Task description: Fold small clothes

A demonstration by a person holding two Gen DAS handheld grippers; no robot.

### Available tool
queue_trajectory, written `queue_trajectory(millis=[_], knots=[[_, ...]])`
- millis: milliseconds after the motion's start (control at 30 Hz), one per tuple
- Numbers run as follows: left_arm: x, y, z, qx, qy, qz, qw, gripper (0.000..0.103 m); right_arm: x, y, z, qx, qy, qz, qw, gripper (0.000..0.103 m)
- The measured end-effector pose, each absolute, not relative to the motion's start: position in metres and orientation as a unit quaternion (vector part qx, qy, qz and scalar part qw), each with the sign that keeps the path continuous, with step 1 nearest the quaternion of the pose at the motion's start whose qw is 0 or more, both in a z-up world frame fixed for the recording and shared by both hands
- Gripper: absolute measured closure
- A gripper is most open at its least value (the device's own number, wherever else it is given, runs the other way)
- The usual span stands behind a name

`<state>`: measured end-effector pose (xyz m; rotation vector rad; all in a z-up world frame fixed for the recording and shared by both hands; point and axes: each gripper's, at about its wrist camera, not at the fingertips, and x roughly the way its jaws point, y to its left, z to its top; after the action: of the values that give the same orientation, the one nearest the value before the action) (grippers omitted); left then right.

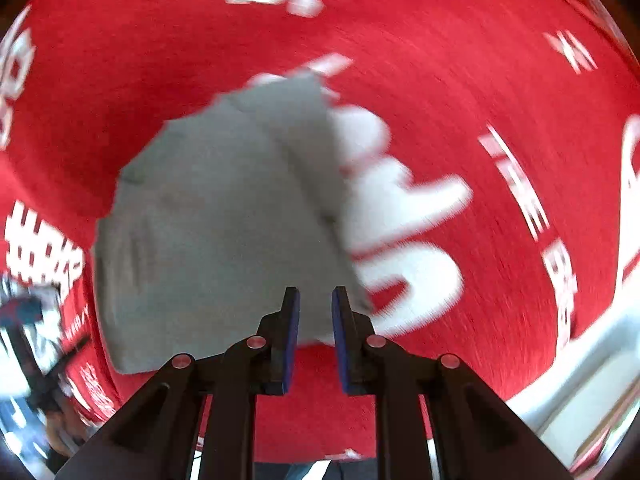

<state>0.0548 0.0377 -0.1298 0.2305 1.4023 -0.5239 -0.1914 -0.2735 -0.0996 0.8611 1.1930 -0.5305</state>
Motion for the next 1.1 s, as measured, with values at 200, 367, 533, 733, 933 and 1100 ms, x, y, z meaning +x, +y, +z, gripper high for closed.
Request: queue_trajectory(millis=[200,367,533,733,933,1100], knots=[[0.097,-0.005,-0.142,0.102,0.608,-0.268,0.74,0.09,-0.117,-0.275,-0.137,0.369,0.557,-0.218,0.712,0.084],[0.109,-0.009,-0.175,0.126,0.623,-0.227,0.738,0.09,-0.123,-0.281,-0.159,0.381,0.565,-0.224,0.697,0.089],[0.113,0.015,-0.171,0.095,0.636,-0.228,0.731,0.09,-0.136,-0.281,-0.149,0.393,0.564,-0.229,0.689,0.086],[0.11,0.026,-0.158,0.102,0.642,-0.217,0.728,0.09,-0.134,-0.266,-0.138,0.405,0.561,-0.214,0.689,0.085],[0.101,0.035,-0.148,0.102,0.641,-0.211,0.731,0.09,-0.118,-0.245,-0.137,0.41,0.568,-0.19,0.687,0.085],[0.098,0.035,-0.152,0.103,0.649,-0.191,0.729,0.029,-0.1,-0.225,-0.129,0.396,0.575,-0.159,0.698,0.083]])
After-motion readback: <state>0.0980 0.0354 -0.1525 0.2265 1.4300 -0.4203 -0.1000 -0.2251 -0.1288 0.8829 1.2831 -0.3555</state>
